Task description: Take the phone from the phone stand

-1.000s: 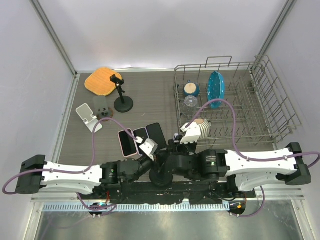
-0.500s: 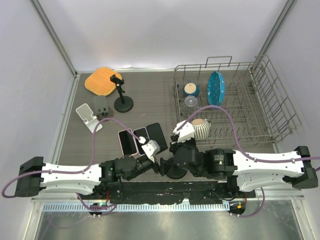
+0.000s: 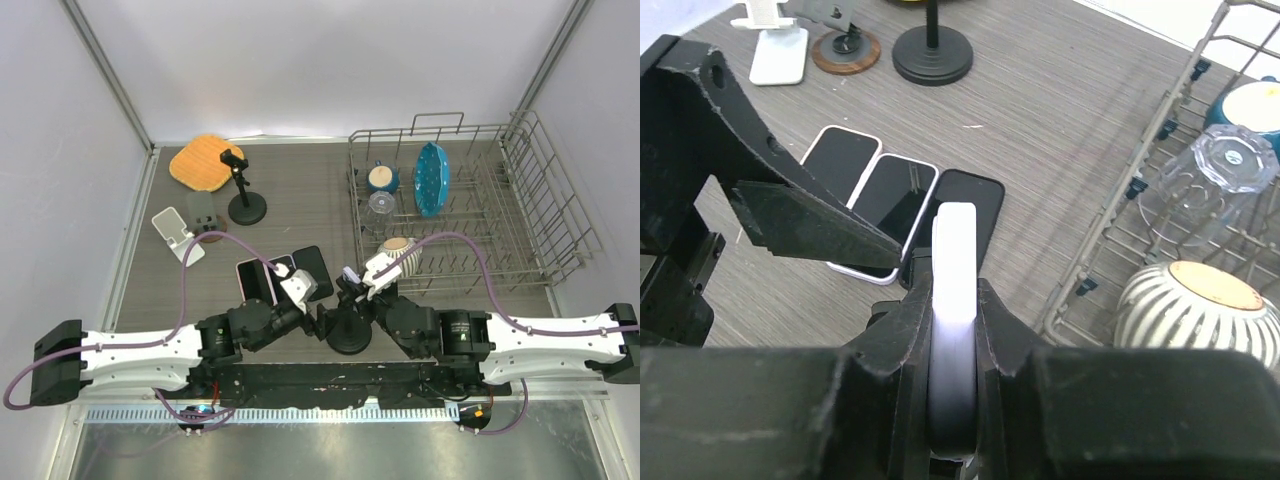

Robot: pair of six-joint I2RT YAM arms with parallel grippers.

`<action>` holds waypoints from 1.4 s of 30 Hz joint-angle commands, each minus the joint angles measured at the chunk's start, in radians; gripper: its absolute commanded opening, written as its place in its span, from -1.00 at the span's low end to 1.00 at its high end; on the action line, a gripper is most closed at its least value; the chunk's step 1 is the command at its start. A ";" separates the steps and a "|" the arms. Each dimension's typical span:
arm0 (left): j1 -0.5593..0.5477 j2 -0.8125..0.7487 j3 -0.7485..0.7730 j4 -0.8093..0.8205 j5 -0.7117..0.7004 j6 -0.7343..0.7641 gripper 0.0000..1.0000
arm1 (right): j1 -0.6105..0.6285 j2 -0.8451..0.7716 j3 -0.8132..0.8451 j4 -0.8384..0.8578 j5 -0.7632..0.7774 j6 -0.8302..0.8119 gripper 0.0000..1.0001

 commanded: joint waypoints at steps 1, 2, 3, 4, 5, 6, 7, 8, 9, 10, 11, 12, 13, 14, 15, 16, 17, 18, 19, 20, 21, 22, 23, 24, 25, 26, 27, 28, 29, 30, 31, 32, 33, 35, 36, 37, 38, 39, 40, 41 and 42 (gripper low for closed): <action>0.002 -0.030 0.012 0.009 0.058 0.038 0.48 | 0.000 -0.033 -0.052 0.219 -0.102 -0.082 -0.98; 0.003 -0.034 0.016 -0.002 0.078 0.042 0.49 | 0.000 -0.035 -0.060 0.267 -0.111 -0.095 -0.98; 0.002 -0.039 0.018 -0.008 0.082 0.047 0.50 | -0.002 -0.037 -0.077 0.293 -0.116 -0.130 -0.98; 0.002 -0.048 0.018 -0.013 0.084 0.048 0.50 | -0.002 -0.035 -0.081 0.314 -0.122 -0.142 -0.98; 0.002 -0.053 0.018 -0.020 0.079 0.053 0.50 | -0.003 -0.027 -0.085 0.345 -0.131 -0.156 -0.98; 0.002 -0.056 0.017 -0.023 0.072 0.059 0.51 | -0.007 -0.023 -0.086 0.356 -0.139 -0.173 -0.98; 0.002 -0.059 0.017 -0.028 0.066 0.062 0.51 | -0.008 -0.015 -0.086 0.367 -0.147 -0.179 -0.98; 0.002 -0.062 0.017 -0.037 0.058 0.074 0.51 | -0.010 -0.004 -0.088 0.387 -0.156 -0.179 -0.98; 0.002 -0.062 0.017 -0.040 0.040 0.078 0.50 | -0.013 0.005 -0.089 0.396 -0.160 -0.202 -0.98; 0.002 -0.059 0.015 -0.042 0.029 0.082 0.49 | -0.014 0.011 -0.091 0.405 -0.165 -0.207 -0.98; 0.002 -0.056 0.015 -0.045 0.018 0.088 0.47 | -0.016 0.016 -0.094 0.419 -0.173 -0.208 -0.98; 0.002 -0.053 0.013 -0.047 0.004 0.096 0.46 | -0.017 0.022 -0.098 0.425 -0.176 -0.207 -0.98; 0.002 -0.048 0.013 -0.047 0.000 0.101 0.45 | -0.016 0.023 -0.103 0.431 -0.176 -0.201 -0.98; 0.002 -0.044 0.016 -0.050 -0.005 0.105 0.44 | -0.017 0.023 -0.108 0.442 -0.177 -0.196 -0.98; 0.002 -0.032 0.017 -0.053 -0.010 0.113 0.43 | -0.017 0.022 -0.120 0.448 -0.176 -0.191 -0.98; 0.002 -0.025 0.017 -0.056 -0.022 0.114 0.43 | -0.019 0.017 -0.126 0.454 -0.174 -0.187 -0.98; 0.002 -0.021 0.017 -0.053 -0.026 0.114 0.41 | -0.019 0.014 -0.134 0.465 -0.174 -0.187 -0.98; 0.002 -0.012 0.015 -0.048 -0.034 0.114 0.40 | -0.017 0.010 -0.146 0.468 -0.182 -0.187 -0.98; 0.002 -0.008 0.013 -0.040 -0.046 0.113 0.38 | -0.019 0.006 -0.150 0.468 -0.183 -0.187 -0.98; 0.002 -0.005 0.006 -0.019 -0.054 0.113 0.35 | -0.017 0.003 -0.155 0.468 -0.183 -0.158 -0.98; 0.003 0.002 0.001 -0.008 -0.060 0.113 0.33 | -0.017 0.000 -0.163 0.466 -0.185 -0.155 -0.98; 0.002 0.007 -0.002 0.001 -0.077 0.117 0.32 | -0.016 -0.007 -0.169 0.468 -0.183 -0.151 -0.98; 0.002 0.011 -0.006 0.016 -0.083 0.119 0.29 | -0.017 -0.009 -0.173 0.470 -0.183 -0.144 -0.98; 0.002 0.018 -0.008 0.025 -0.091 0.122 0.27 | -0.017 -0.014 -0.181 0.470 -0.183 -0.141 -0.98; 0.002 0.024 -0.013 0.048 -0.095 0.125 0.26 | -0.019 -0.018 -0.183 0.468 -0.185 -0.138 -0.98; 0.002 0.025 -0.019 0.061 -0.099 0.127 0.21 | -0.017 -0.020 -0.187 0.466 -0.187 -0.136 -0.98; 0.002 0.030 -0.023 0.071 -0.099 0.127 0.18 | -0.017 -0.020 -0.189 0.463 -0.185 -0.136 -0.98; 0.002 0.034 -0.026 0.091 -0.100 0.128 0.15 | -0.017 -0.021 -0.189 0.456 -0.185 -0.135 -0.98; 0.002 0.038 -0.025 0.099 -0.094 0.128 0.07 | -0.017 -0.020 -0.192 0.451 -0.187 -0.135 -0.98; 0.002 0.039 -0.023 0.105 -0.092 0.128 0.03 | -0.017 -0.020 -0.195 0.448 -0.190 -0.132 -0.98; 0.002 0.042 -0.022 0.116 -0.088 0.128 -0.01 | -0.017 -0.018 -0.195 0.442 -0.191 -0.127 -0.98; 0.002 0.050 -0.020 0.121 -0.079 0.131 -0.12 | -0.017 -0.014 -0.195 0.437 -0.191 -0.124 -0.98; 0.002 0.051 -0.016 0.124 -0.074 0.134 -0.23 | -0.017 -0.009 -0.193 0.431 -0.191 -0.115 -0.98; 0.002 0.059 -0.010 0.128 -0.066 0.134 -0.74 | -0.017 0.003 -0.183 0.411 -0.208 -0.104 -0.98; 0.002 0.059 -0.007 0.131 -0.071 0.133 -0.94 | -0.017 0.008 -0.180 0.402 -0.213 -0.096 -0.98; 0.002 0.061 -0.003 0.136 -0.077 0.130 -1.00 | -0.017 0.016 -0.174 0.376 -0.217 -0.092 -0.98; 0.002 0.062 -0.003 0.141 -0.086 0.115 -1.00 | -0.017 0.020 -0.163 0.364 -0.220 -0.089 -0.98; 0.002 0.061 -0.005 0.148 -0.130 0.104 -1.00 | -0.016 0.032 -0.160 0.352 -0.220 -0.084 -0.98; 0.000 0.062 -0.014 0.174 -0.157 0.085 -1.00 | -0.014 0.035 -0.157 0.336 -0.217 -0.081 -0.98; -0.001 0.061 -0.020 0.191 -0.189 0.059 -1.00 | -0.011 0.039 -0.160 0.335 -0.207 -0.081 -0.98; -0.003 0.064 -0.028 0.205 -0.248 0.044 -1.00 | -0.005 0.043 -0.161 0.324 -0.202 -0.081 -0.98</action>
